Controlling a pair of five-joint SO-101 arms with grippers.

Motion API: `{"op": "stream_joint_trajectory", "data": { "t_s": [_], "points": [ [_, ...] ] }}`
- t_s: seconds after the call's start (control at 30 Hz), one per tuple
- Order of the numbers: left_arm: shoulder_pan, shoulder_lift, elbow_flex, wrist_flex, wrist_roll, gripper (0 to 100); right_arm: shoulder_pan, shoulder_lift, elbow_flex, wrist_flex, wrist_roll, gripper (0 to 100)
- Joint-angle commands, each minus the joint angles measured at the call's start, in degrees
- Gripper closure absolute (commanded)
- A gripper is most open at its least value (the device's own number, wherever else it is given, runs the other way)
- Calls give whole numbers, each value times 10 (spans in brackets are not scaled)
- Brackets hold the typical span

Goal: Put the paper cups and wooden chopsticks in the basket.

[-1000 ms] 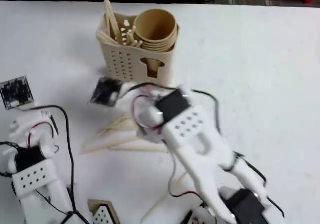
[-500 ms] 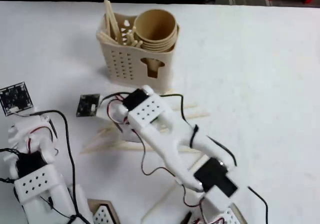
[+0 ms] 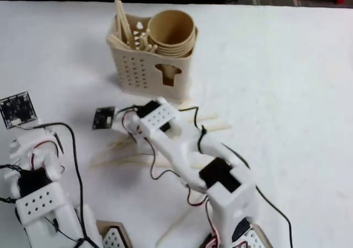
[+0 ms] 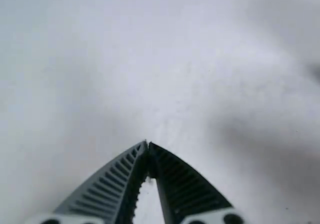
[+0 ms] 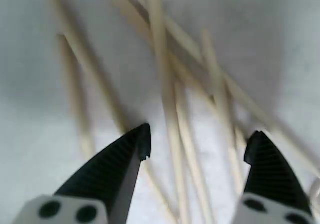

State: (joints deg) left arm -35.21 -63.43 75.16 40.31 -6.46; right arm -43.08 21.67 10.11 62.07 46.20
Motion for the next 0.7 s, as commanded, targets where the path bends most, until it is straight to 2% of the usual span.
{"op": "stream_joint_trajectory", "data": {
  "t_s": [0.0, 0.2, 0.47, 0.67],
  "points": [
    [-1, -15, -4, -14, -5, 976, 8, 14, -37, 5, 4, 753],
    [-1, -15, -4, -14, -5, 976, 8, 40, -88, 48, 4, 988],
    [-1, -15, -4, -14, -5, 976, 8, 24, -105, 73, 4, 979],
    [-1, -15, -4, -14, -5, 976, 7, -73, -105, 114, 2, 979]
  ]
}}
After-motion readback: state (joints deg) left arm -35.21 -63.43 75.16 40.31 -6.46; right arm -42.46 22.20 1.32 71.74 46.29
